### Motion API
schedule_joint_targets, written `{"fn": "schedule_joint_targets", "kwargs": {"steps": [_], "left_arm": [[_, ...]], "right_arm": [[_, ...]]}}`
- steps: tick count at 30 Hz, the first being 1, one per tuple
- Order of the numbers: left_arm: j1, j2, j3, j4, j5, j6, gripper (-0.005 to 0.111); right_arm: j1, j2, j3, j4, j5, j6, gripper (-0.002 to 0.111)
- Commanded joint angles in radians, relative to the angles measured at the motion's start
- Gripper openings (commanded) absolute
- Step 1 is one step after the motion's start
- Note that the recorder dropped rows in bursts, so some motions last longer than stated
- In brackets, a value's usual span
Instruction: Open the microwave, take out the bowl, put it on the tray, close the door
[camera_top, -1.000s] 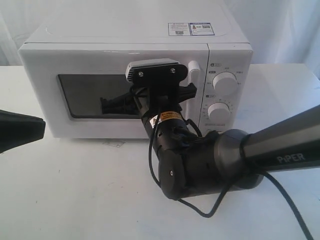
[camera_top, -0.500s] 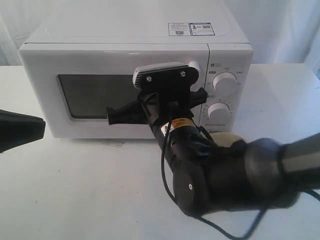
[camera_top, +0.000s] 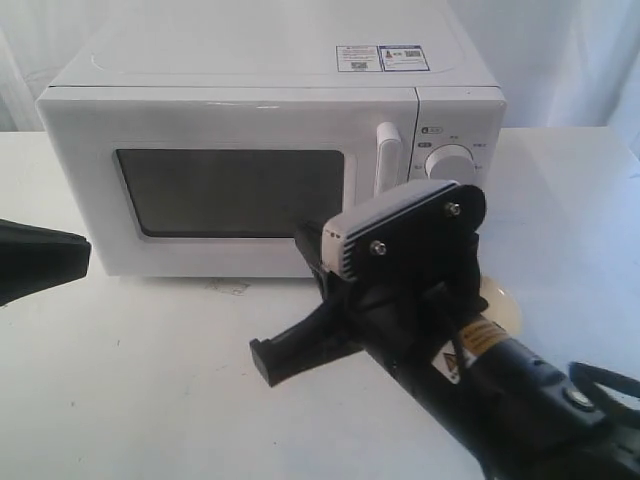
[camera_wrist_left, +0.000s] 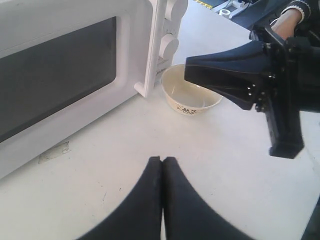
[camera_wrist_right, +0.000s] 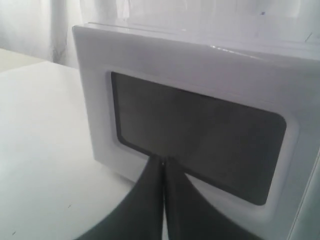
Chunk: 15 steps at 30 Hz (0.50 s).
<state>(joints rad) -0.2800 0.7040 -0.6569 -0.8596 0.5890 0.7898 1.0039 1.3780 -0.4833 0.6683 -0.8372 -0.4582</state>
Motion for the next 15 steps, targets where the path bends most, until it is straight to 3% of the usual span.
{"fn": "schedule_joint_targets", "kwargs": {"steps": [1, 15], "left_arm": [[-0.004, -0.007, 0.006, -0.023, 0.007, -0.005, 0.000], [-0.004, -0.007, 0.006, -0.023, 0.007, -0.005, 0.000]], "right_arm": [[0.005, -0.093, 0.050, 0.011, 0.108, -0.013, 0.000], [0.005, -0.120, 0.059, 0.011, 0.148, -0.011, 0.000]]}}
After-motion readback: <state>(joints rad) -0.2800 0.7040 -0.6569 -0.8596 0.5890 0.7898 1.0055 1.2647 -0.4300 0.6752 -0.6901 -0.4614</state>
